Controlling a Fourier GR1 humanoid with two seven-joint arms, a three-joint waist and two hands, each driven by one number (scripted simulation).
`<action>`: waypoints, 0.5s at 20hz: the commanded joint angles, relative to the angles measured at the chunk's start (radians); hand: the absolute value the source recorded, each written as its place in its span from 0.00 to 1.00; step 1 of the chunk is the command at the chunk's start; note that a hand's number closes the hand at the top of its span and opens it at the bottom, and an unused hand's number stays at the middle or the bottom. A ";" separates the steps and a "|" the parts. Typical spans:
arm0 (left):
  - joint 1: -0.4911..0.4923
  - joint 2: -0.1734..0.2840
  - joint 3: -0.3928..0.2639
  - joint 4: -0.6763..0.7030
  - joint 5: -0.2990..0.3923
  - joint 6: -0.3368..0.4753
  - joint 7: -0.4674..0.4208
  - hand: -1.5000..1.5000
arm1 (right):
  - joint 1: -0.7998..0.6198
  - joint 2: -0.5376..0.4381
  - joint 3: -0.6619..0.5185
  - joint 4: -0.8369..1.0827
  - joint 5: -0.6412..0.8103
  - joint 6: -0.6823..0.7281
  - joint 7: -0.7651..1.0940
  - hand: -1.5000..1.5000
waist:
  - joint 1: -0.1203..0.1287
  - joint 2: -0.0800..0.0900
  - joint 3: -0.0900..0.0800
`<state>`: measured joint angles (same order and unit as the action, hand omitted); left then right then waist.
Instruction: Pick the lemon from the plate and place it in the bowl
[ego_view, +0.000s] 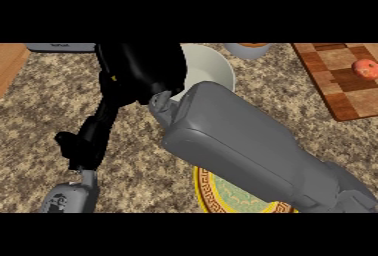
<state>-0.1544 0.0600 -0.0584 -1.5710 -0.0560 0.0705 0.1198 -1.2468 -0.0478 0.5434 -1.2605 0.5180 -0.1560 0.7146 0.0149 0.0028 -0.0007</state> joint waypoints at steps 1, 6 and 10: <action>-0.011 0.015 0.026 0.028 0.006 -0.009 -0.034 0.50 | 0.044 -0.016 -0.032 0.135 0.040 -0.015 -0.129 1.00 | -0.004 0.001 0.000; 0.034 0.003 0.003 -0.015 0.009 -0.017 -0.005 0.50 | 0.028 0.004 -0.094 0.352 0.083 -0.073 -0.272 1.00 | 0.005 0.001 0.000; -0.009 -0.001 0.009 0.022 -0.001 -0.011 -0.025 0.50 | 0.075 0.002 -0.142 0.481 0.087 -0.132 -0.411 1.00 | 0.001 0.003 0.000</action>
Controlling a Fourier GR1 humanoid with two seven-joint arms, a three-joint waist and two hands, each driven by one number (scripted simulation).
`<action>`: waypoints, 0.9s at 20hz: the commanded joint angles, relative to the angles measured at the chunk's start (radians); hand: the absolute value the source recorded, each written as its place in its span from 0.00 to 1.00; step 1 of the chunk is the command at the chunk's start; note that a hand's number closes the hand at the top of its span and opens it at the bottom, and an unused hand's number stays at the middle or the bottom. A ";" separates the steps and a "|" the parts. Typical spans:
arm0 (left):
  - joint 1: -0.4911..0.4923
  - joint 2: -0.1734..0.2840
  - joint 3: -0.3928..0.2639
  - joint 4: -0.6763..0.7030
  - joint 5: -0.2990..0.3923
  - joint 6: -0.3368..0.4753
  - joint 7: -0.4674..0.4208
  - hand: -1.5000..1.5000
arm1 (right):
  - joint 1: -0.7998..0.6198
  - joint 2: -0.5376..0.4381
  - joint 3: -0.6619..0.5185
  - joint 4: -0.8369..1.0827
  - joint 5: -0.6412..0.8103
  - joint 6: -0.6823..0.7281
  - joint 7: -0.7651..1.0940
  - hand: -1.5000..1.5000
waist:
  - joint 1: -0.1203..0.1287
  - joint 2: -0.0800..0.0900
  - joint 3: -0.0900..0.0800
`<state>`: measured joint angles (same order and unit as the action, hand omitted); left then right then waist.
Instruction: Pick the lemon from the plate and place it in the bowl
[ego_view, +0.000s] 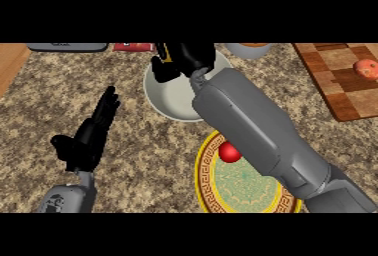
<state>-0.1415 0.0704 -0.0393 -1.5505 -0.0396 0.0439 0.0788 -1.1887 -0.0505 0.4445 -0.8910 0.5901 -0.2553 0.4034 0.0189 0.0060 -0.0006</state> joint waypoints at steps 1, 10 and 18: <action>0.007 -0.018 -0.023 0.010 -0.024 0.009 -0.025 0.50 | -0.014 0.014 -0.040 0.188 0.019 -0.008 -0.101 1.00 | 0.005 0.002 0.000; -0.025 -0.033 -0.027 -0.006 -0.035 0.033 0.039 0.50 | 0.038 -0.001 -0.200 0.347 -0.172 0.177 -0.380 0.00 | 0.008 0.004 0.001; -0.002 0.011 0.018 -0.015 0.027 -0.033 0.030 0.50 | 0.037 0.014 -0.346 0.326 -0.277 0.101 -0.586 0.00 | 0.005 0.000 0.001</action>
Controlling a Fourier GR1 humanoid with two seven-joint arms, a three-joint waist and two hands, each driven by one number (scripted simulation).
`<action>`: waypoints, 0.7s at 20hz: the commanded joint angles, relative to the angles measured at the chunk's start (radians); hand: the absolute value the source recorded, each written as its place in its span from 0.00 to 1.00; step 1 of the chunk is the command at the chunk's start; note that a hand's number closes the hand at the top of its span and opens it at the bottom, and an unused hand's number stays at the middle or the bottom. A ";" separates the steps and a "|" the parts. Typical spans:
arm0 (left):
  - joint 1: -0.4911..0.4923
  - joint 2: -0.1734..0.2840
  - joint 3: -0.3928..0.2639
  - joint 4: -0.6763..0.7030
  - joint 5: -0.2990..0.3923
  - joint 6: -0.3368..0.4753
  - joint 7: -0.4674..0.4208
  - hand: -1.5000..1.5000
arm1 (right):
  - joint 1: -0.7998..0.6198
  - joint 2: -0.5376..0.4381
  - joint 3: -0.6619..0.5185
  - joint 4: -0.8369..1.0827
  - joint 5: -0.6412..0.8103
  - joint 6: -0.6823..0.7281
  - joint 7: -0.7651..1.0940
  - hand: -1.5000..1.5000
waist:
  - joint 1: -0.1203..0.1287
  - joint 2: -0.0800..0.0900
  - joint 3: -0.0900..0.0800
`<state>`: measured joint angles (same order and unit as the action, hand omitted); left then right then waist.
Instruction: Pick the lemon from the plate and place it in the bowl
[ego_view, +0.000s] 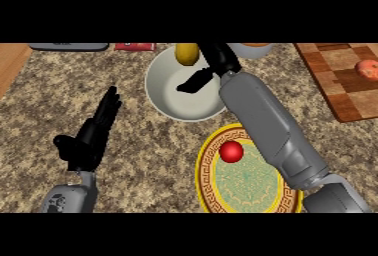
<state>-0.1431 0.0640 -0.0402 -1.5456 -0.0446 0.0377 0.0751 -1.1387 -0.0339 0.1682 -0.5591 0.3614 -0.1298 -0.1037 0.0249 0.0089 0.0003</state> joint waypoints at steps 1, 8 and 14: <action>-0.033 -0.019 -0.006 0.008 -0.010 0.021 0.036 0.50 | -0.006 0.017 -0.083 -0.007 -0.055 -0.055 -0.093 0.00 | -0.007 -0.002 0.000; 0.012 -0.025 -0.016 -0.003 -0.022 0.022 0.008 0.50 | 0.019 -0.034 -0.179 -0.122 -0.154 0.020 -0.013 0.00 | -0.025 -0.011 0.000; -0.023 -0.004 0.014 0.001 -0.020 0.025 0.028 0.50 | 0.098 -0.100 -0.255 -0.160 -0.260 0.169 -0.012 0.00 | -0.026 -0.010 0.000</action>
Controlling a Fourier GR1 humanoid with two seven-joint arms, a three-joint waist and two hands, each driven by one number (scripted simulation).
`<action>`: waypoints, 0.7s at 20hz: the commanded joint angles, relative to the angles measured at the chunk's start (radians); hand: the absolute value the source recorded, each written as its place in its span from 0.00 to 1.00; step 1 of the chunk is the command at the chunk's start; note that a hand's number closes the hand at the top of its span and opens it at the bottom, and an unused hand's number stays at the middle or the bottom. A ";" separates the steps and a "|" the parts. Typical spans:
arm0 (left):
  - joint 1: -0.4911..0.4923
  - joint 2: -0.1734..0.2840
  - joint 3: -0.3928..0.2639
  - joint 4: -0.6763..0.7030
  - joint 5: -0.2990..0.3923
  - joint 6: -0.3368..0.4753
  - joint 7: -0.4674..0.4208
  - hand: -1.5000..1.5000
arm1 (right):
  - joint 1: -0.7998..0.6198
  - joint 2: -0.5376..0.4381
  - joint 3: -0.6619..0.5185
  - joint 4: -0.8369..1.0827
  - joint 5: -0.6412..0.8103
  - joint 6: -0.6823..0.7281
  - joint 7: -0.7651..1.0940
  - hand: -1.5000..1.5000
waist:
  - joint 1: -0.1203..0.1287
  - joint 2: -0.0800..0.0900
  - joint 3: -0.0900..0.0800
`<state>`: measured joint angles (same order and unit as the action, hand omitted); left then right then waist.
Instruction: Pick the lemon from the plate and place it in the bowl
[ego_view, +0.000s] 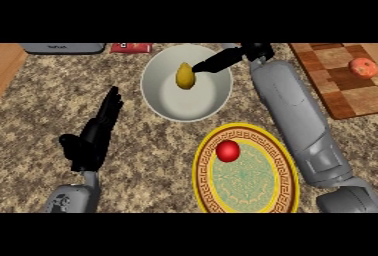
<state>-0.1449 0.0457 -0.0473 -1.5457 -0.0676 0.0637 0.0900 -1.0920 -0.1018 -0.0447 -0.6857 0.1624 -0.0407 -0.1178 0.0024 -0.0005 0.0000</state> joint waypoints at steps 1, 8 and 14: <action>-0.012 0.007 0.004 0.011 -0.008 -0.001 0.012 0.50 | 0.042 -0.031 -0.050 -0.078 -0.085 0.105 0.032 0.00 | -0.005 -0.001 0.000; 0.044 0.006 0.003 -0.011 0.013 -0.029 -0.027 0.50 | 0.192 -0.067 -0.045 -0.157 -0.130 0.243 -0.022 0.00 | 0.003 0.001 0.000; -0.027 0.006 0.024 -0.014 0.003 -0.005 0.030 0.50 | 0.345 -0.112 -0.015 -0.334 -0.132 0.319 0.000 0.00 | -0.004 -0.001 0.000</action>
<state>-0.1538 0.0404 -0.0363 -1.5373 -0.0702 0.0631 0.0894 -0.8392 -0.2031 -0.0803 -0.9371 0.0258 0.2460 -0.1142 -0.0016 -0.0013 -0.0001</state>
